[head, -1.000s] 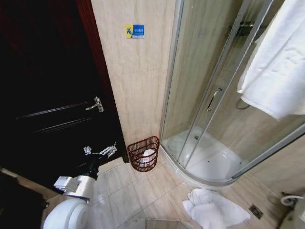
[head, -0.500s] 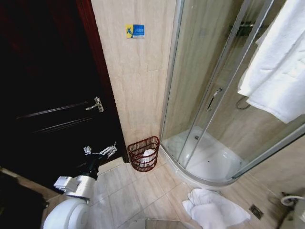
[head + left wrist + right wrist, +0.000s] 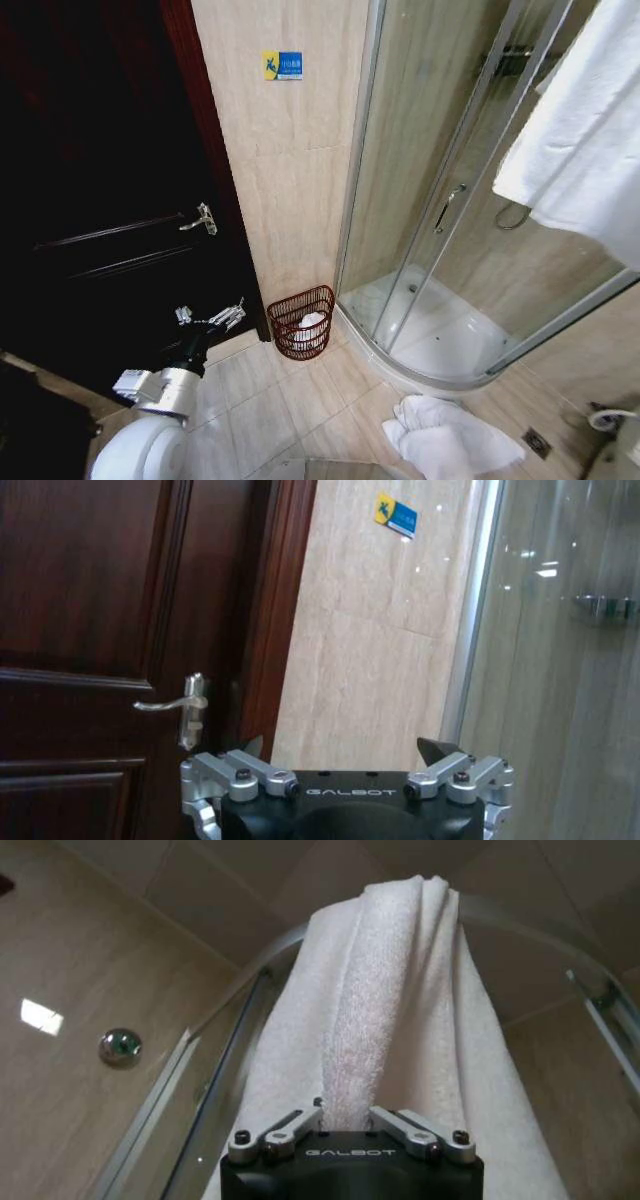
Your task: Discard the used towel into the hamper.
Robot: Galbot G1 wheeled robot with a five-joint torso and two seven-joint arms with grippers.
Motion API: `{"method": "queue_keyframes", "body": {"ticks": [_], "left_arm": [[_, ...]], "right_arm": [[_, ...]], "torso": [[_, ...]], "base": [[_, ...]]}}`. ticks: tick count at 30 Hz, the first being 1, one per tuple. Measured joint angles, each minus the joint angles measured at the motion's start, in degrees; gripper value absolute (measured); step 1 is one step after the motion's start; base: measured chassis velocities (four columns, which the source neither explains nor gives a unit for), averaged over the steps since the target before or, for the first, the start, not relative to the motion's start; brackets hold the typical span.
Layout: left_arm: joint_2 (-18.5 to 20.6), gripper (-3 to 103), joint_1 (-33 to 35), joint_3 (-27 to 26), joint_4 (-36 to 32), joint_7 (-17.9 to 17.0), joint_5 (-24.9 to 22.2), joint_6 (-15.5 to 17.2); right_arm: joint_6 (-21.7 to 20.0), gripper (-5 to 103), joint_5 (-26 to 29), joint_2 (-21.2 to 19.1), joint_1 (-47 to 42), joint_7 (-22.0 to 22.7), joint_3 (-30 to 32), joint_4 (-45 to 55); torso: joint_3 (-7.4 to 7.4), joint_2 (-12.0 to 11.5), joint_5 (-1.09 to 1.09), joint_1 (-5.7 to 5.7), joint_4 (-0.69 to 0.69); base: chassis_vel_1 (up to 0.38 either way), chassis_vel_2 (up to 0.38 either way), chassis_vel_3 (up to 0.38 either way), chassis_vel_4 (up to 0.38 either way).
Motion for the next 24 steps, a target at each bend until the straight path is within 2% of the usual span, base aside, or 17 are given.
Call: {"method": "queue_keyframes", "body": {"ticks": [3, 4, 6, 10, 11, 15, 17, 18, 20, 21, 24], "left_arm": [[0.00, 100, 0.00, 0.00, 0.00, 0.00, 0.00, 0.00], [0.00, 100, 0.00, 0.00, 0.00, 0.00, 0.00, 0.00], [0.00, 100, 0.00, 0.00, 0.00, 0.00, 0.00, 0.00], [0.00, 100, 0.00, 0.00, 0.00, 0.00, 0.00, 0.00], [0.00, 100, 0.00, 0.00, 0.00, 0.00, 0.00, 0.00], [0.00, 100, 0.00, 0.00, 0.00, 0.00, 0.00, 0.00], [-0.01, 100, -0.01, 0.00, 0.00, 0.00, 0.00, 0.00], [-0.01, 100, -0.01, 0.00, 0.00, 0.00, 0.00, 0.00], [-0.01, 100, 0.00, 0.00, 0.00, 0.00, 0.00, 0.00], [-0.01, 100, 0.00, 0.00, 0.00, 0.00, 0.00, 0.00], [0.00, 100, 0.00, 0.00, 0.00, 0.00, 0.00, 0.00]], "right_arm": [[2.32, 4, -2.26, 2.51, -12.41, -0.38, 7.36, 5.10], [2.32, 4, -2.26, 2.51, -12.41, -0.38, 7.36, 5.10], [5.83, 4, -5.73, 5.93, -19.21, 0.86, 8.22, 7.44], [6.53, 4, -7.45, 7.48, -22.00, 1.94, 8.42, 9.56], [6.46, 4, -7.59, 7.79, -23.37, 2.16, 9.15, 10.86], [6.15, 4, -7.60, 10.00, -28.82, 2.25, 13.11, 15.11], [6.52, 4, -7.89, 13.07, -34.44, 1.56, 17.72, 18.58], [6.52, 4, -7.89, 13.07, -34.44, 1.56, 17.72, 18.58], [8.19, 4, -7.97, 16.76, -41.54, 0.82, 22.00, 22.53], [8.82, 4, -7.97, 18.29, -43.38, 0.76, 22.88, 23.74], [10.41, 4, -8.49, 21.81, -46.21, 0.66, 23.49, 25.81]], "torso": [[-0.01, 0.01, -0.04, -0.01, -0.06], [-0.01, 0.01, -0.04, -0.01, -0.06], [0.00, 0.00, 0.10, -0.01, -0.04], [0.01, 0.00, 0.06, 0.00, 0.00], [0.01, 0.00, -0.03, 0.00, 0.01], [0.01, 0.00, 0.01, 0.00, -0.01], [0.00, 0.00, 0.04, 0.00, 0.00], [0.00, 0.00, 0.04, 0.00, 0.00], [0.00, 0.01, 0.02, 0.00, -0.04], [0.00, 0.01, -0.02, 0.00, -0.05], [0.00, 0.01, 0.05, -0.01, -0.04]], "base": [[0.000, 0.000, 0.000, 0.000], [0.000, 0.000, 0.000, 0.000], [0.000, 0.000, 0.000, 0.000], [0.000, 0.000, 0.000, 0.000], [0.000, 0.000, 0.000, 0.000], [0.000, 0.000, 0.000, 0.000], [0.000, 0.000, 0.000, 0.000], [0.000, 0.000, 0.000, 0.000], [0.000, 0.000, 0.000, 0.000], [0.000, 0.000, 0.000, 0.000], [0.000, 0.000, 0.000, 0.000]]}}
